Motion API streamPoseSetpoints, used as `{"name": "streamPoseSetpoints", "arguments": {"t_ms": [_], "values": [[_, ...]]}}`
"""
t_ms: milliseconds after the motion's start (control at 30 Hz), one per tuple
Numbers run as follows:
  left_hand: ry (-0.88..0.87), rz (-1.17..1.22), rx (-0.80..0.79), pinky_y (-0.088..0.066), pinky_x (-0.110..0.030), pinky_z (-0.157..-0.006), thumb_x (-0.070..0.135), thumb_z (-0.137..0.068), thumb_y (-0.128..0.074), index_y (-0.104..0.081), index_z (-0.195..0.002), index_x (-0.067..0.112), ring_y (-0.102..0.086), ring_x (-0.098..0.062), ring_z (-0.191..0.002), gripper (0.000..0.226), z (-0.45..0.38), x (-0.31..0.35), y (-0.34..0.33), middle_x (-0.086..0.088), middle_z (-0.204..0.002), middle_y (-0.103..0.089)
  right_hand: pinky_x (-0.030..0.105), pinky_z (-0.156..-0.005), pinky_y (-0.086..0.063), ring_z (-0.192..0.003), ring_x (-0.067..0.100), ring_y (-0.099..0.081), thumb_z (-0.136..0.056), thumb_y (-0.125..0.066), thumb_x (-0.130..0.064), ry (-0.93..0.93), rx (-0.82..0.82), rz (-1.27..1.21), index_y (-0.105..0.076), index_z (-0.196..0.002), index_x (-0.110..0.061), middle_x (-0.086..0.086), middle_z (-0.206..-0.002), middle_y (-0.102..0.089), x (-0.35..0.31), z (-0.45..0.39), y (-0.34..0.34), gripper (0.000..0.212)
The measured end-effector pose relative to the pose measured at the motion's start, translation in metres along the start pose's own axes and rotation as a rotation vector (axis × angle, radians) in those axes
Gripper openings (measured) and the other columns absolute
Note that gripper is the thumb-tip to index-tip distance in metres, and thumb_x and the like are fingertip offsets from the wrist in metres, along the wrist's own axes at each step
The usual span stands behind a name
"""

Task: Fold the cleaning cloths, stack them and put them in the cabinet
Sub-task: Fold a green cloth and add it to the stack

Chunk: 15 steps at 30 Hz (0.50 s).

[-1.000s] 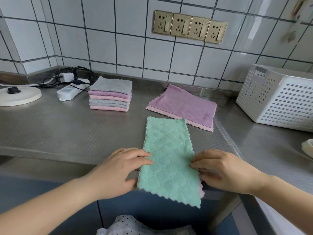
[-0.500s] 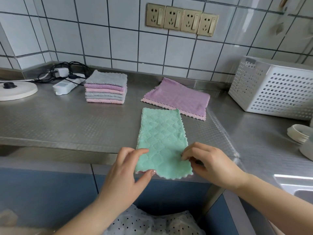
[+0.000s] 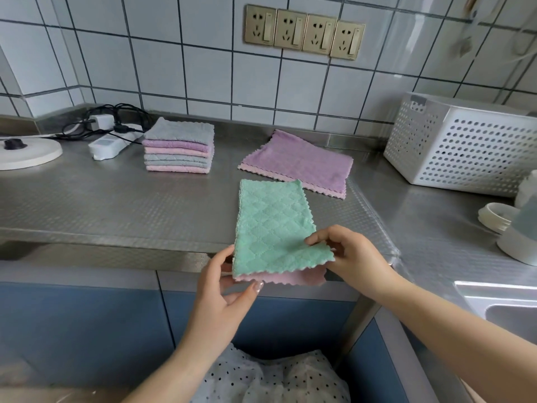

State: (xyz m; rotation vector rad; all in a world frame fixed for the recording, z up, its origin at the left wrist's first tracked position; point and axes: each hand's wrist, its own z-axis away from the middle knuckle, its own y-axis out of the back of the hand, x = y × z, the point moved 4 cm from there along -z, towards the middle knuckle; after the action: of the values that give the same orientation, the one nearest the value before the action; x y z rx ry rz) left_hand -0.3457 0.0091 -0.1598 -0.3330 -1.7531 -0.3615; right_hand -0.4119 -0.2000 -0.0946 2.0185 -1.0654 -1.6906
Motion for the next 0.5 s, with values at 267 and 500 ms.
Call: {"name": "streamPoseSetpoints", "arguments": {"t_ms": [267,500], "values": [[0.077,0.157,-0.024,-0.054,-0.019,-0.077,0.003,-0.094,-0.047,-0.048,-0.116,0.049,-0.067,-0.018,-0.093,0.051,0.0001,0.0073,-0.0119,-0.001,-0.111,-0.057,0.027,-0.081,-0.050,-0.098,0.017,-0.060,-0.065,-0.059,0.019,0.049,-0.002,0.126,-0.060,-0.071,-0.037,-0.002,-0.100,-0.062,-0.0048,-0.0034,0.0033,0.056],[0.182,0.252,-0.003,-0.056,-0.029,-0.084,0.001,-0.096,-0.041,-0.065,-0.108,0.033,-0.068,-0.014,-0.082,0.042,0.0016,0.0067,-0.0086,0.001,-0.078,-0.054,0.012,-0.073,-0.047,-0.101,0.010,-0.061,-0.062,-0.071,0.018,0.199,-0.021,0.214,-0.067,-0.073,-0.019,-0.012,-0.098,-0.056,0.0013,0.0003,0.0032,0.038]]}}
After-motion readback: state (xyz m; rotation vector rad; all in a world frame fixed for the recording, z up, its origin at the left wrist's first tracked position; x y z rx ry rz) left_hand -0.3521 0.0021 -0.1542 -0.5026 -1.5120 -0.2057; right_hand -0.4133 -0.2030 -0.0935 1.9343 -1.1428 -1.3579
